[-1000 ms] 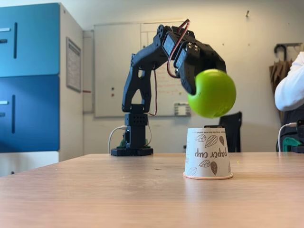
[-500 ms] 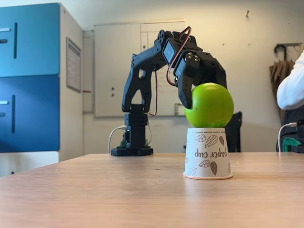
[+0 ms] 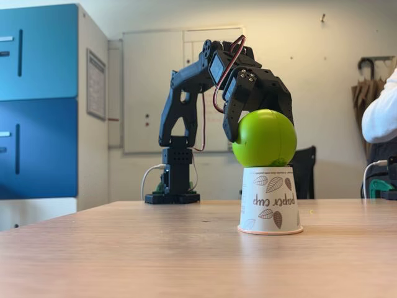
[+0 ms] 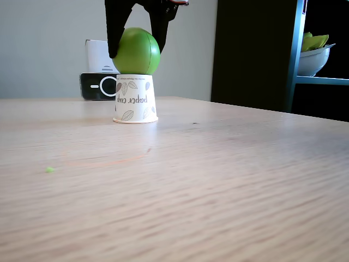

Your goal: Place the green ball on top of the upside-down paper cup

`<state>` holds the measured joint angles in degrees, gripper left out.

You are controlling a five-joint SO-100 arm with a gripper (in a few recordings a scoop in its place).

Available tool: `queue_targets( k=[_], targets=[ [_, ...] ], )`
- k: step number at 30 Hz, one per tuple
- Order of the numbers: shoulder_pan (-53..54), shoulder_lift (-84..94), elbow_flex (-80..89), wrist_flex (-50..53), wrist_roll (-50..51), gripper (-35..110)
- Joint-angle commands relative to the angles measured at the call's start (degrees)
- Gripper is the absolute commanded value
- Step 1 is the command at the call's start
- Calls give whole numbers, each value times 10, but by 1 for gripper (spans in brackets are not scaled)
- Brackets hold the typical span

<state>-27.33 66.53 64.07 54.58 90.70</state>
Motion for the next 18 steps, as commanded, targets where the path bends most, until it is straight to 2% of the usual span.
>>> queue_targets(
  k=[1,18],
  targets=[
    [-4,24,4,1,4,39],
    [0,68,19,2,-7,46]
  ],
)
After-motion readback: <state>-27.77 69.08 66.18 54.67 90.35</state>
